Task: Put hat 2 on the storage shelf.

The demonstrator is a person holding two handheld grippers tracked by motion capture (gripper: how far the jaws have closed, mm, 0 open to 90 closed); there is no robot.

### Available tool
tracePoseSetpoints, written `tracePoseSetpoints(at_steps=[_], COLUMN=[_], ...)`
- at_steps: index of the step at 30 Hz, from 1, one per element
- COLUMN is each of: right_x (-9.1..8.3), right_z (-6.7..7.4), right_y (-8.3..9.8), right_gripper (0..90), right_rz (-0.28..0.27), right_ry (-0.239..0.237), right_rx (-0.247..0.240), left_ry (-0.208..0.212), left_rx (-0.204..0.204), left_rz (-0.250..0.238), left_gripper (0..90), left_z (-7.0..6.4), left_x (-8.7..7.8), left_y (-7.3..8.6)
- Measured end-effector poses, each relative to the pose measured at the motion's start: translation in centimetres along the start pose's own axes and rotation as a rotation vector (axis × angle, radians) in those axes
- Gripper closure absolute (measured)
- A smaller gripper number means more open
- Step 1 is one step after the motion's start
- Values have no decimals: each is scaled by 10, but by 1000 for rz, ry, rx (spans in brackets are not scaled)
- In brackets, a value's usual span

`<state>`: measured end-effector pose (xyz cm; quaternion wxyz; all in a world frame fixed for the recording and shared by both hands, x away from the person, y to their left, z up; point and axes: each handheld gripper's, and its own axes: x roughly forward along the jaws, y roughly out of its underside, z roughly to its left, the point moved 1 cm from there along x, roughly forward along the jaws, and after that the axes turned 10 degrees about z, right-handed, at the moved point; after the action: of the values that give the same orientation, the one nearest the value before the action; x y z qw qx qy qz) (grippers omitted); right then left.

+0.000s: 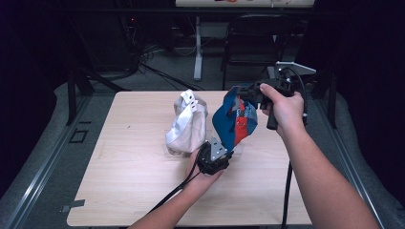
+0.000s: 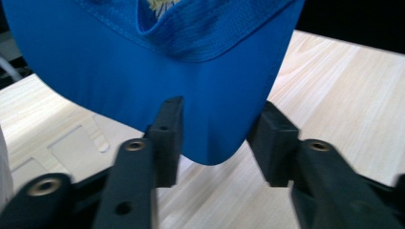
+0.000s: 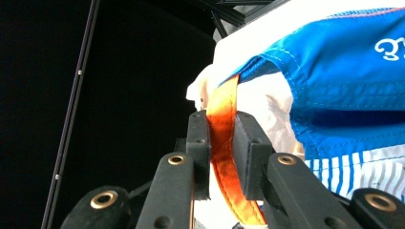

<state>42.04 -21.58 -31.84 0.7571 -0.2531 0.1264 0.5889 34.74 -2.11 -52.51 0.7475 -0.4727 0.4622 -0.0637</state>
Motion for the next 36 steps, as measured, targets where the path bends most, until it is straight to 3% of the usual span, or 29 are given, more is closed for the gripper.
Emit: tracePoseSetpoints(at_steps=[1, 3, 7, 12, 15, 26, 31, 34, 36], right_x=[0, -2, -4, -9, -7, 17, 20, 21, 20], right_z=[0, 0, 0, 4, 3, -15, -20, -20, -19], right_y=[0, 0, 0, -1, -2, -2, 0, 1, 2], right_gripper=[781, 781, 781, 782, 781, 776, 763, 735, 713], right_rz=[0, -4, -14, -22, -26, 25, 34, 31, 24], right_ry=[0, -2, -15, -13, -8, 45, 71, 77, 105], right_rx=[0, 6, 10, 2, 5, 22, 11, 2, -22], left_ry=[-5, 7, 1, -1, 14, 7, 10, 10, 17], left_rx=[4, 0, 27, 16, 3, -56, -60, -53, -68], left_rz=[4, 3, 9, -20, -21, 81, 59, 71, 59], left_gripper=[626, 755, 827, 873, 874, 858, 759, 705, 673], left_z=[0, 1, 1, 10, 12, 13, 11, 12, 14], left_x=[1, 1, -6, -15, -15, -3, -2, -5, -7], left_y=[0, -1, -1, 1, 3, 15, 20, 23, 27])
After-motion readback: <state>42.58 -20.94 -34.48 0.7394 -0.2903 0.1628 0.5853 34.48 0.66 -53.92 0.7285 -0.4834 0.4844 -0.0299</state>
